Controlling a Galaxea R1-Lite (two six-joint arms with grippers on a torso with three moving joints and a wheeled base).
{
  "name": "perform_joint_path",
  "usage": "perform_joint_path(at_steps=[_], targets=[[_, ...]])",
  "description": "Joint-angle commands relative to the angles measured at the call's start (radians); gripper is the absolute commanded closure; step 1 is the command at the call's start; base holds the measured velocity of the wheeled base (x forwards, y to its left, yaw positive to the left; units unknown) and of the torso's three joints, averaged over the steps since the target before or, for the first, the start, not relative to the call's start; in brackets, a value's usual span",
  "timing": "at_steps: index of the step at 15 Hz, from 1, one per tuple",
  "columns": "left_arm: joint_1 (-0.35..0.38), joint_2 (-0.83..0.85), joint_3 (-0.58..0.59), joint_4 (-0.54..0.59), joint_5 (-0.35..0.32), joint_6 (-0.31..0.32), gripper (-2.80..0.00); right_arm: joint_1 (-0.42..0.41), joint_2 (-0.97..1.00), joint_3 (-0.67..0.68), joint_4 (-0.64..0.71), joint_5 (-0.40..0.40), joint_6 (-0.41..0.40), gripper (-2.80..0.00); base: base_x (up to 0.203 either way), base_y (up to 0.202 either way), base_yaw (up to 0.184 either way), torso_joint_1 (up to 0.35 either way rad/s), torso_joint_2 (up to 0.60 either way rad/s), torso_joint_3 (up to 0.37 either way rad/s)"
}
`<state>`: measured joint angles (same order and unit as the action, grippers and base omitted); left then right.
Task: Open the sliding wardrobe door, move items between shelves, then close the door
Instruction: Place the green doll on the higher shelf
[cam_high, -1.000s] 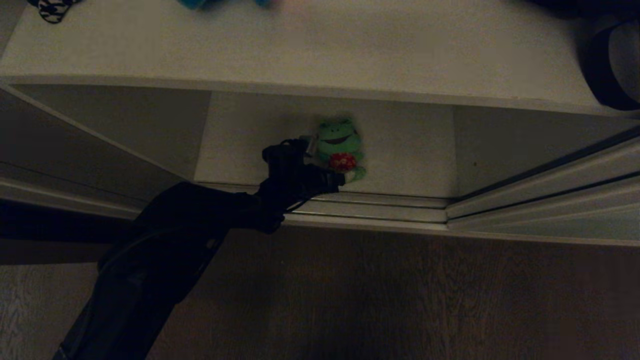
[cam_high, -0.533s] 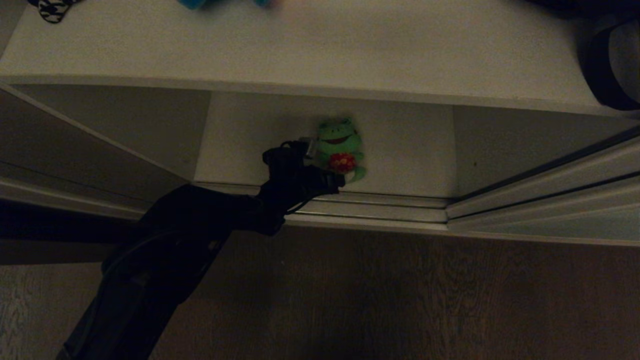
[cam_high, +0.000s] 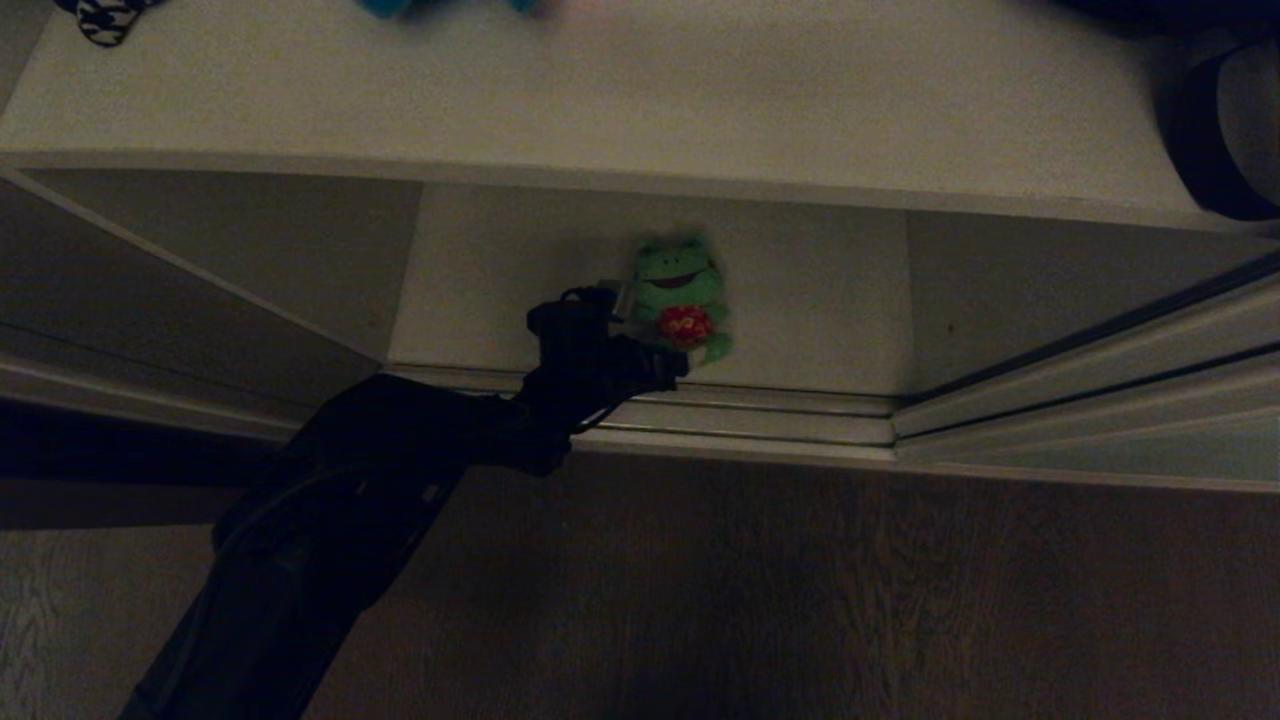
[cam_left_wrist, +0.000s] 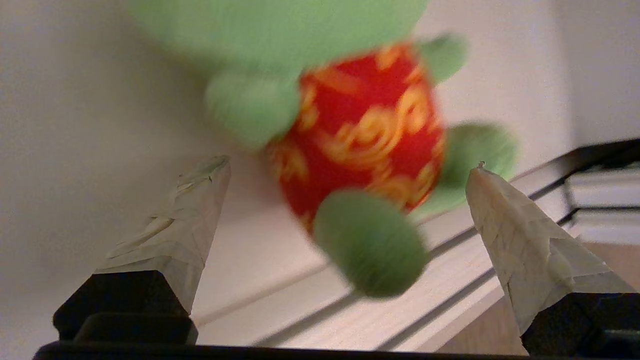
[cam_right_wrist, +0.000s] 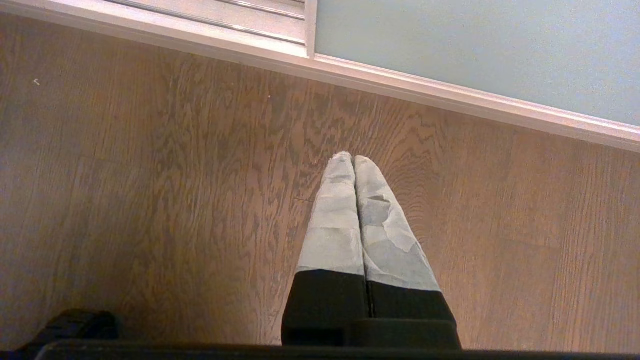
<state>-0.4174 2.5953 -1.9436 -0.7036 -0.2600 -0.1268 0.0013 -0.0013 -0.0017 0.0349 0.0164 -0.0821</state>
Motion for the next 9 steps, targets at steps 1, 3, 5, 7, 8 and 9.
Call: perform_joint_path(at_steps=[1, 3, 5, 7, 8, 9], targets=[[0.0, -0.003, 0.0, 0.01, -0.002, -0.004, -2.8, 0.0, -0.002, 0.0, 0.0, 0.0, -0.001, 0.0, 0.0, 0.0, 0.0, 0.0, 0.0, 0.0], [0.002, -0.004, 0.0, 0.015, -0.007, -0.011, 0.0, 0.0, 0.0, 0.0, 0.0, 0.0, -0.001, 0.0, 0.0, 0.0, 0.0, 0.0, 0.0, 0.0], [0.003, -0.004, -0.001, 0.012, -0.008, -0.013, 0.0, 0.0, -0.001, 0.0, 0.0, 0.0, -0.001, 0.0, 0.0, 0.0, 0.0, 0.0, 0.0, 0.0], [0.003, -0.003, -0.001, 0.001, -0.007, -0.011, 0.0, 0.0, -0.001, 0.0, 0.0, 0.0, -0.001, 0.0, 0.0, 0.0, 0.0, 0.0, 0.0, 0.0], [0.003, -0.003, -0.001, 0.001, -0.007, -0.011, 0.0, 0.0, 0.0, 0.0, 0.0, 0.0, -0.001, 0.0, 0.0, 0.0, 0.0, 0.0, 0.0, 0.0], [0.003, -0.003, -0.003, 0.001, -0.007, -0.011, 0.0, 0.0, 0.0, 0.0, 0.0, 0.0, -0.001, 0.0, 0.0, 0.0, 0.0, 0.0, 0.0, 0.0]])
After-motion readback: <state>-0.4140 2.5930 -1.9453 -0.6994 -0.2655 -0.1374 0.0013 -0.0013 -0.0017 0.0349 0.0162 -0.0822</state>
